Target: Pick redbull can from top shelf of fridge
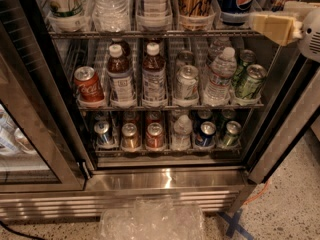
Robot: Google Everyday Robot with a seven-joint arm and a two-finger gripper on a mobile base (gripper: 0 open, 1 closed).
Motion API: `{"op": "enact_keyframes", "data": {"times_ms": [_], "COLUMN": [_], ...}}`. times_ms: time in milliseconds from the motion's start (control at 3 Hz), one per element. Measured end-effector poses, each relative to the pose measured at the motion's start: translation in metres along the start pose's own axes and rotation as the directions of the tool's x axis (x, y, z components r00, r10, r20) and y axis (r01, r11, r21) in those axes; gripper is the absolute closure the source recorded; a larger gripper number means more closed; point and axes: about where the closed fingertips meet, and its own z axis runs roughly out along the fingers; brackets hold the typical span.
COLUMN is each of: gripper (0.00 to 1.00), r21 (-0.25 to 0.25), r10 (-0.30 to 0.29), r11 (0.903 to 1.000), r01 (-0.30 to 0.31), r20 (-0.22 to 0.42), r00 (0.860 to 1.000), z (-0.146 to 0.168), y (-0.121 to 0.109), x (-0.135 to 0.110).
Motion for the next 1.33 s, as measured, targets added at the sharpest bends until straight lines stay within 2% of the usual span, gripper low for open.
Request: {"op": "enact_keyframes", "data": {"times_ms": [667,1333], "gripper": [0.41,0.37], "r21": [0.062,0.141], "r10": [0.006,0.010], "r11": [0.9980,0.9898], "r01": [-0.009,-0.019], "r20": [0.054,0.064], "r00": [0.999,0.998], "z": [-0.001,-0.012], "y": [-0.012,-0.020], "x": [-0.012,-0.011]}}
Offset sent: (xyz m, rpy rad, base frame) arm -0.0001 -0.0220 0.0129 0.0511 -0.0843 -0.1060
